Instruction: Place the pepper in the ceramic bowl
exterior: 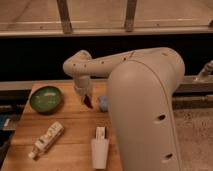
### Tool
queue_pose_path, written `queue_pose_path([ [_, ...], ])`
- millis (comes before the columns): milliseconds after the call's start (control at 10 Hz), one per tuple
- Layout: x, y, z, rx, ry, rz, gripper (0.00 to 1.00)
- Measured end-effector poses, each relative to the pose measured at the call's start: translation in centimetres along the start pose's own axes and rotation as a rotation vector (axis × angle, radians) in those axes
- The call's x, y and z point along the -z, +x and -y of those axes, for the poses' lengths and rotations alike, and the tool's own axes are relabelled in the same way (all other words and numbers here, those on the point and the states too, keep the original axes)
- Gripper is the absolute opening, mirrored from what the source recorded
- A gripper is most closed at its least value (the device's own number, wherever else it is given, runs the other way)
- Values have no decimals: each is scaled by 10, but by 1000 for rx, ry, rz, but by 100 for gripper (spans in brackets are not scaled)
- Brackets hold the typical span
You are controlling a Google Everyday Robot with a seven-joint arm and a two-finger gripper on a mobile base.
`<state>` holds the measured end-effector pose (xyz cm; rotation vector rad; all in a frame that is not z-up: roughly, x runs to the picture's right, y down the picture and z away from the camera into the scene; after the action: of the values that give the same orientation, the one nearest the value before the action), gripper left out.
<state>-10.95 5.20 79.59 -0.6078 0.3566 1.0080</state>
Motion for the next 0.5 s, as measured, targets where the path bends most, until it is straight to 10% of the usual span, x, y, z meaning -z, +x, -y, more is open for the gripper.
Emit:
queue_pose_path([
  [500,1,-60,-46,121,-72,42,0],
])
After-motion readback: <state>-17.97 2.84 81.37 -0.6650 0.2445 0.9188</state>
